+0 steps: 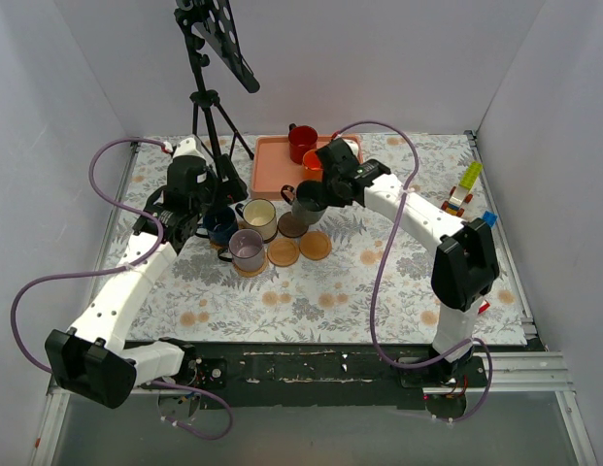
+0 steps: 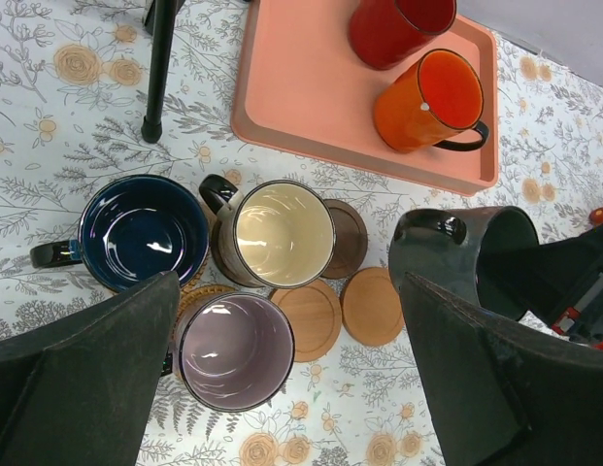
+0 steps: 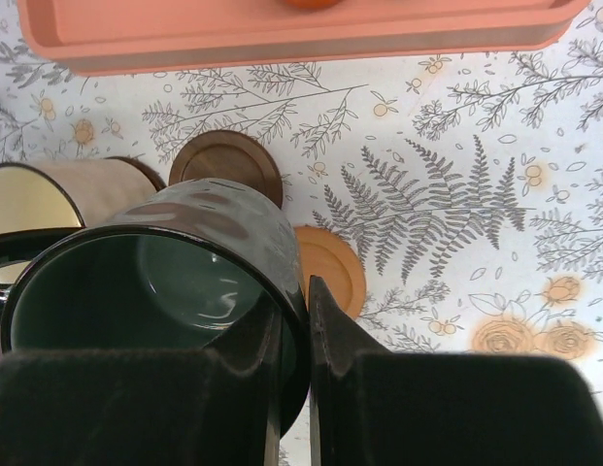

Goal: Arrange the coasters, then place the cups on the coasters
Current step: Place the cup on the coaster.

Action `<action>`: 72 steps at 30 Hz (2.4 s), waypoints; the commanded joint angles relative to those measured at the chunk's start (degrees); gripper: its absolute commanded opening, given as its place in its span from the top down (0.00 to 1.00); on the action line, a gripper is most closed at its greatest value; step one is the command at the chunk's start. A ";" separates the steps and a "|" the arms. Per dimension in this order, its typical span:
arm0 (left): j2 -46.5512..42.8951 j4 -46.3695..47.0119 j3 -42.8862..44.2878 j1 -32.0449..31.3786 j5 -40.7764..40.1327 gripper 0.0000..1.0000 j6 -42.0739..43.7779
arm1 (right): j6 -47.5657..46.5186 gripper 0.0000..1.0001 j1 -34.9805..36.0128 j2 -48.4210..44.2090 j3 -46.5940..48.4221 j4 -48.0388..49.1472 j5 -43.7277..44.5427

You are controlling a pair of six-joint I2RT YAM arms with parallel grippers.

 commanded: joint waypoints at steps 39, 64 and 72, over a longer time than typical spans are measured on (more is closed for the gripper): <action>-2.97 -1.32 -2.14 -1.67 -6.06 0.02 2.09 | 23.13 0.99 4.17 18.32 19.89 -10.91 7.43; -3.06 -1.23 -2.67 -1.67 -6.94 0.02 2.61 | 19.01 0.99 4.87 21.13 21.38 -9.33 8.84; -2.97 -0.96 -2.67 -1.67 -6.94 0.02 2.70 | 16.72 0.99 5.31 22.10 22.87 -8.53 9.01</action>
